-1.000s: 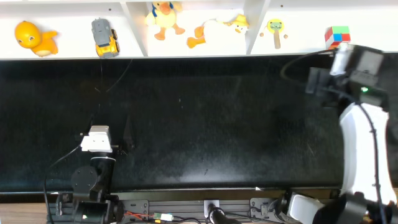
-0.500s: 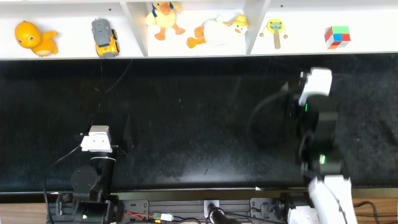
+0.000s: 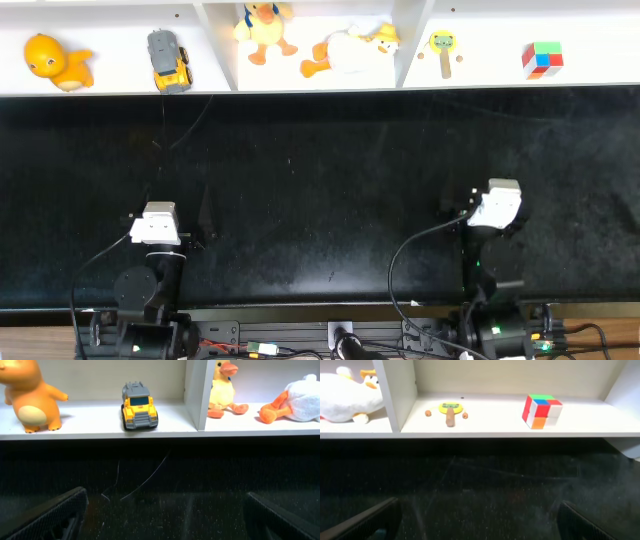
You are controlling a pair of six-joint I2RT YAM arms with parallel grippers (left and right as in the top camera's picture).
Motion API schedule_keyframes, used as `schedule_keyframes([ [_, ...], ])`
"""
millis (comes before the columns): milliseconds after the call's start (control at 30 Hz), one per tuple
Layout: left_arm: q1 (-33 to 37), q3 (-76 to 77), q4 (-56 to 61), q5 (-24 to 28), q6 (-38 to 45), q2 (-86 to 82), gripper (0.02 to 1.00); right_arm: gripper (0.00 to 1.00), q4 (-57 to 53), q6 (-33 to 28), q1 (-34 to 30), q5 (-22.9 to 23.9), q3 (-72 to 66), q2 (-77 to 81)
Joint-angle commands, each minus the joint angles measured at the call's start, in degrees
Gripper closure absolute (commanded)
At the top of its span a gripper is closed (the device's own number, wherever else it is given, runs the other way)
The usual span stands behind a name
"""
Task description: Store Toys
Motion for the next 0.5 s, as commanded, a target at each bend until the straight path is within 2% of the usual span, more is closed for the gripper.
schedule_keyframes([
  [33, -0.3, -0.2, 0.0, -0.5, 0.4, -0.7, 0.02, 0.005, 0.9, 0.7, 0.3, -1.9, -5.0, -3.9],
  [100, -0.3, -0.2, 0.0, -0.5, 0.4, -0.7, 0.02, 0.005, 3.3, 0.7, 0.3, -3.8, -7.0, -5.4],
  [367, -0.3, -0.2, 0.0, -0.5, 0.4, -0.7, 0.023, 0.003, 3.4, 0.7, -0.2, -3.8, -6.9, -16.4],
  [400, -0.3, -0.2, 0.0, -0.5, 0.4, -0.7, 0.02, 0.005, 5.7, 0.7, -0.3, -3.7, -7.0, -15.4],
  [500, -0.3, -0.2, 0.0, -0.5, 0.4, -0.7, 0.02, 0.003, 3.7, 0.7, -0.5, -3.7, -6.9, -16.0],
])
